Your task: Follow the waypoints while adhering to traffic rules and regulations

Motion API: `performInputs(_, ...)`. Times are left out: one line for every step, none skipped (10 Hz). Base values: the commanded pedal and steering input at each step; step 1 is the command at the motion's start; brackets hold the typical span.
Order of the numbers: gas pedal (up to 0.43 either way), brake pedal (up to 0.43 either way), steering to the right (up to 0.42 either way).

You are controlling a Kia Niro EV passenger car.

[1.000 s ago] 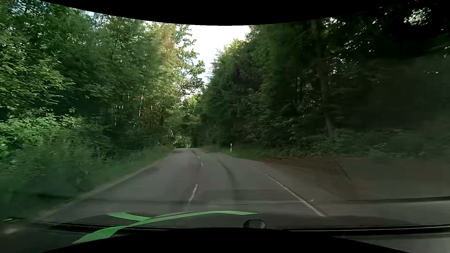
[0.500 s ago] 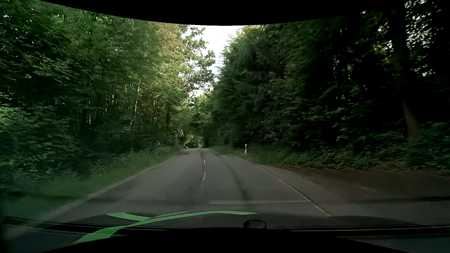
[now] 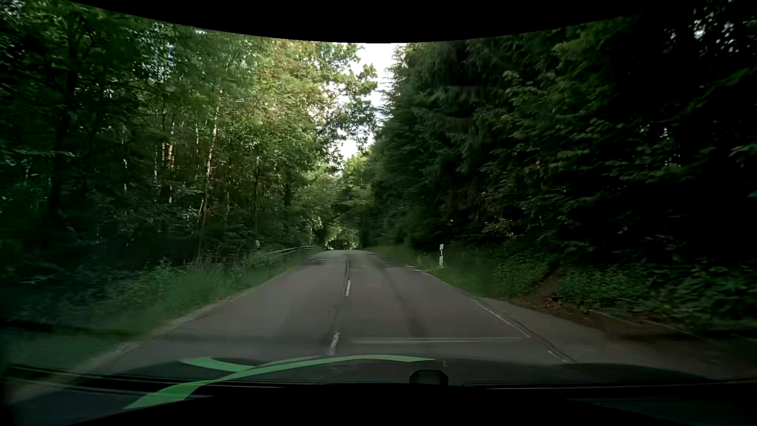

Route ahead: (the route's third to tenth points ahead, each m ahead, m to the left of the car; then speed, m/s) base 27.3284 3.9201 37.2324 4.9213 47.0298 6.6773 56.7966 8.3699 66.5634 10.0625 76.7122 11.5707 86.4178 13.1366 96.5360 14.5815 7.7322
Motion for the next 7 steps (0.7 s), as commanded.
performInputs(0.118, 0.0, -0.06)
performInputs(0.118, 0.0, -0.056)
performInputs(0.118, 0.0, -0.049)
performInputs(0.118, 0.0, -0.039)
performInputs(0.118, 0.0, -0.032)
performInputs(0.118, 0.0, -0.03)
performInputs(0.118, 0.0, -0.03)
